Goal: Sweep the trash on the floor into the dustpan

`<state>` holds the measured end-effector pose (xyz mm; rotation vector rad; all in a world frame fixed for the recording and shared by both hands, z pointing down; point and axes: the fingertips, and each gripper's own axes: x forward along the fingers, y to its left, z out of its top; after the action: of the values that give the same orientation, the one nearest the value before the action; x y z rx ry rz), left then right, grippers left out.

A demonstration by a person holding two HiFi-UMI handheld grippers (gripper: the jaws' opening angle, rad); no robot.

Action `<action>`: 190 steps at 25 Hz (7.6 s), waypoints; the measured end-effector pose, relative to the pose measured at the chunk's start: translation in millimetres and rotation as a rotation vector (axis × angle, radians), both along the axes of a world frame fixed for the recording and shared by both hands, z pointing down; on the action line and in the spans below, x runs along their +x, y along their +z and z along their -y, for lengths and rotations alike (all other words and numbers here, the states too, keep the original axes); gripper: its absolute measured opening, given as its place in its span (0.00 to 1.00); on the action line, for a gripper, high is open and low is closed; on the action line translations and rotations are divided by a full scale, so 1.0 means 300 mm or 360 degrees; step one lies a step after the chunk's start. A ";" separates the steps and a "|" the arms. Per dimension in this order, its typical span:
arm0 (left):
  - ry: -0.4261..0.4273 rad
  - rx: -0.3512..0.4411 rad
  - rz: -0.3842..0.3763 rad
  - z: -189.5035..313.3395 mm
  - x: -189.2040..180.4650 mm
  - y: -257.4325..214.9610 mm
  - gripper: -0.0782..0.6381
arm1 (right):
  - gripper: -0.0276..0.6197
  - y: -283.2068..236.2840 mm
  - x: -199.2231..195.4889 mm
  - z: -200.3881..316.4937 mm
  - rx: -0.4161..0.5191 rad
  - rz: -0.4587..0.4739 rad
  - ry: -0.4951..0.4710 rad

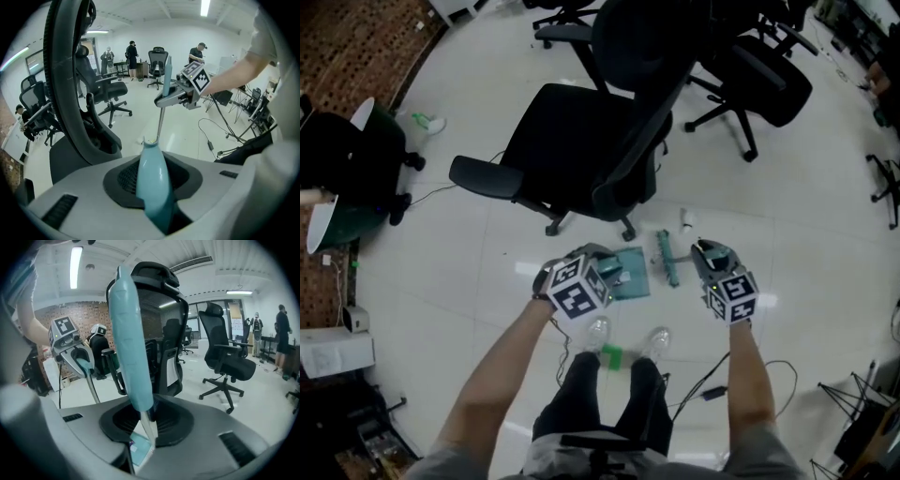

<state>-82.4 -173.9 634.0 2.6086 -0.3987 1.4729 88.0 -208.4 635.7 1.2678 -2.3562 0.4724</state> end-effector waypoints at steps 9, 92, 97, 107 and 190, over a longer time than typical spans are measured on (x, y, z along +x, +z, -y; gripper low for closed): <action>-0.0003 0.0035 0.0026 -0.007 -0.029 0.008 0.25 | 0.15 0.055 -0.185 -0.146 -0.0209 0.0245 -0.0187; -0.0684 -0.0013 0.0066 0.289 0.553 -0.007 0.25 | 0.14 -0.054 0.711 0.526 0.0026 -0.0027 -0.0300; -0.0691 -0.0011 0.0080 0.327 0.576 -0.008 0.25 | 0.15 0.020 0.625 0.454 -0.0093 0.0114 -0.0459; -0.0696 -0.0016 0.0039 0.274 0.550 0.005 0.25 | 0.15 -0.041 0.392 0.311 -0.0216 0.0419 -0.0589; -0.0656 0.0031 -0.0090 0.435 0.916 0.102 0.26 | 0.14 -0.555 0.836 0.266 0.0279 0.0124 -0.0193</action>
<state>192.5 -304.4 664.7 2.3813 -0.8834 1.2568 338.7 -288.1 469.1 1.1911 -2.5700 0.2871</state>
